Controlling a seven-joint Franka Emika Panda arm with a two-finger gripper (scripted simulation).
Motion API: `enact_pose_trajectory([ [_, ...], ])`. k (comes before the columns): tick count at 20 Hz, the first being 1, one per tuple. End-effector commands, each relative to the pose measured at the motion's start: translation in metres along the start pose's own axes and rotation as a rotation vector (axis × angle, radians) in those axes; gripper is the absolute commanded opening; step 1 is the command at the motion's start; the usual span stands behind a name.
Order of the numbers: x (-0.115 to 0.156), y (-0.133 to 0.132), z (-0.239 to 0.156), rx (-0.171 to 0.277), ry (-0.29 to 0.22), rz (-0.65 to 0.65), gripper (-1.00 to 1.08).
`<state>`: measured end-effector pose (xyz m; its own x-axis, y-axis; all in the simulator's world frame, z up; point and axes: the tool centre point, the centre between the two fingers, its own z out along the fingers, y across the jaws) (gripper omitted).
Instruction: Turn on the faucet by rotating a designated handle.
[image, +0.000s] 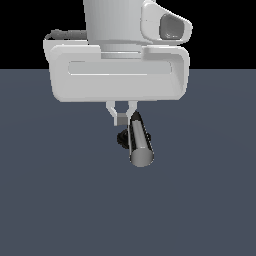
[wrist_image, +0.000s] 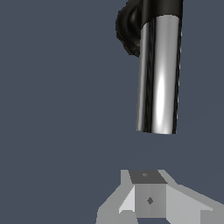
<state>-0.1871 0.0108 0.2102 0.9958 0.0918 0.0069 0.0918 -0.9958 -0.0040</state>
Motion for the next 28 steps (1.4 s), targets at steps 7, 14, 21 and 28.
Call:
enact_pose_trajectory([
  [7,0.015,-0.002,0.058,-0.002,-0.003,-0.023,-1.00],
  [14,0.024,-0.003,0.089,-0.003,-0.006,-0.036,-1.00],
  [21,0.029,-0.003,0.106,-0.003,-0.007,-0.042,-1.00],
  [28,0.031,-0.004,0.108,-0.004,-0.007,-0.043,-1.00],
])
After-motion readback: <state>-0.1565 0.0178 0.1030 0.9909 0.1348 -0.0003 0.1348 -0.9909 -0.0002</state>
